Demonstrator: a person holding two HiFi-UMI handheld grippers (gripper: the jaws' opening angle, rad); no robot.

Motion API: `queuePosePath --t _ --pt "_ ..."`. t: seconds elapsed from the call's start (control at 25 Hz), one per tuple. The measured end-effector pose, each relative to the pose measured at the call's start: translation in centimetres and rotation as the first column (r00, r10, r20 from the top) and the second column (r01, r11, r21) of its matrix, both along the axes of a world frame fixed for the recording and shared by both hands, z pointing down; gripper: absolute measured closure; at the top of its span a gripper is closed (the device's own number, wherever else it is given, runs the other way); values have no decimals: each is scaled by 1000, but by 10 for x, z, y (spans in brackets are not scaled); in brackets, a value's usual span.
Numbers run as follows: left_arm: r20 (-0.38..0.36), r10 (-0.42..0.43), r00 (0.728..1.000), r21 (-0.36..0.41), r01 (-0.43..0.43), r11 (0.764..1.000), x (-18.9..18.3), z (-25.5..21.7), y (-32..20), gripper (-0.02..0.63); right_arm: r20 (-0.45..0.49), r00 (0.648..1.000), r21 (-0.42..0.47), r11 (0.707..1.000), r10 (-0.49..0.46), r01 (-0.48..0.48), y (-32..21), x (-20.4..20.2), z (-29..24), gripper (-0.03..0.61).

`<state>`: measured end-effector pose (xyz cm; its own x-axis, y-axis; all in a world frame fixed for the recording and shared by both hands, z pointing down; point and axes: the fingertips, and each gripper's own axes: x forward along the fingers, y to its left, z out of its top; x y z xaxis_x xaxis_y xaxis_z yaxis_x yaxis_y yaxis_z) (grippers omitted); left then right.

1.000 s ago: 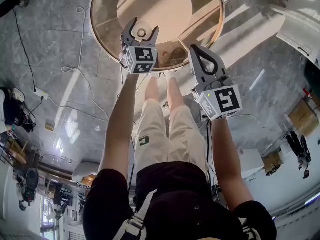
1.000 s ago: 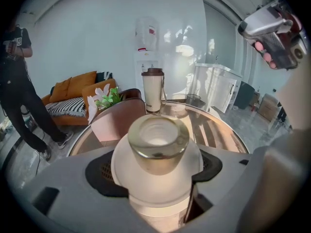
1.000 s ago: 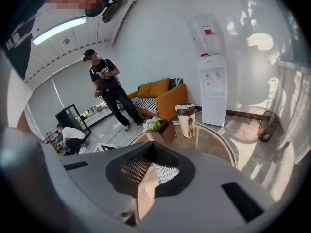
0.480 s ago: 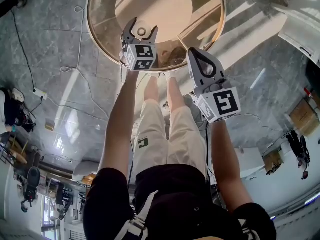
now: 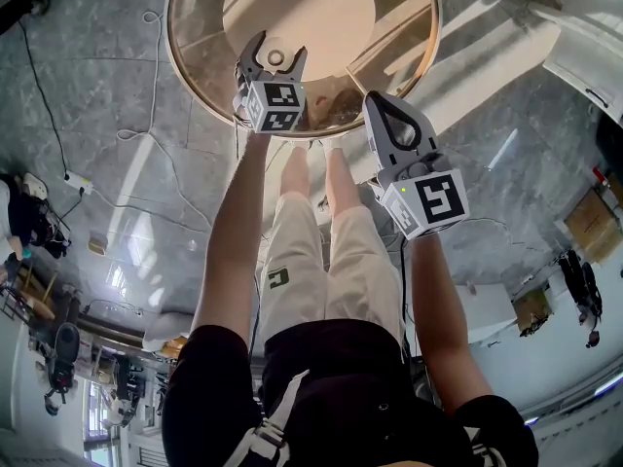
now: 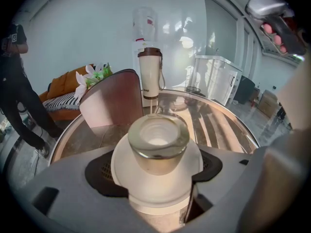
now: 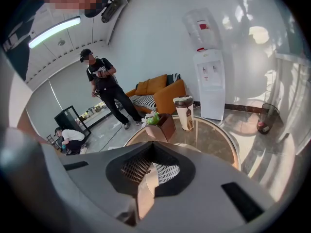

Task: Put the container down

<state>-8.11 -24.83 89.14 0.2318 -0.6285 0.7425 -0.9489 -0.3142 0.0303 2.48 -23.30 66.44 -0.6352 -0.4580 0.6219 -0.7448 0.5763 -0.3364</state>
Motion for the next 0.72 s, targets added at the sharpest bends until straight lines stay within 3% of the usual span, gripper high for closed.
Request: queuePosePath --t 0.72 --pt "-5 33 999 -1 -33 999 0 7 1 261 -4 1000 -6 1000 11 -11 -1 -3 1 575"
